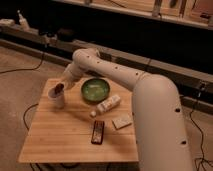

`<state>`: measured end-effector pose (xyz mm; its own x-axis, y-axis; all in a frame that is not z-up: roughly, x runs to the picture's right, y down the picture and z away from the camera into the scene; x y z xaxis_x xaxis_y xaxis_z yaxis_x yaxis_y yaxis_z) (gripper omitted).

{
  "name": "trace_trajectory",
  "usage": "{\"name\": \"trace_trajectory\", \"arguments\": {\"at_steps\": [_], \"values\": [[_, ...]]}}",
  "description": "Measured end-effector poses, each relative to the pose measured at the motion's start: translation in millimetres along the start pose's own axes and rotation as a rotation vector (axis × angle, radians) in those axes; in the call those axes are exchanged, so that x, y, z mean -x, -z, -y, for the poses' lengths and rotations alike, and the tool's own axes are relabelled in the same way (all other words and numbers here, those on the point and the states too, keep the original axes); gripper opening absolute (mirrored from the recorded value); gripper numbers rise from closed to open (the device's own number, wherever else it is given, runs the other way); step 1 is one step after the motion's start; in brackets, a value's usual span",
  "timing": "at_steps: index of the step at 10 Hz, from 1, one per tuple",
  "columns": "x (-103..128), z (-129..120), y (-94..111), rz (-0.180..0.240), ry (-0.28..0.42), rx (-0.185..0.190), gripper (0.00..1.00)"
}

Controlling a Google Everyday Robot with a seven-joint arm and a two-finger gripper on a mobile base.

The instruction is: Place the pepper in the ceramic cup

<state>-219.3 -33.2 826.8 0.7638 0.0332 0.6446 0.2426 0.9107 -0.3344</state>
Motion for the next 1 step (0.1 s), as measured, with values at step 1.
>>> {"name": "trace_trajectory", "arguments": {"at_steps": [1], "values": [[0.1, 0.0, -0.1, 0.000, 0.002, 0.000, 0.80]]}}
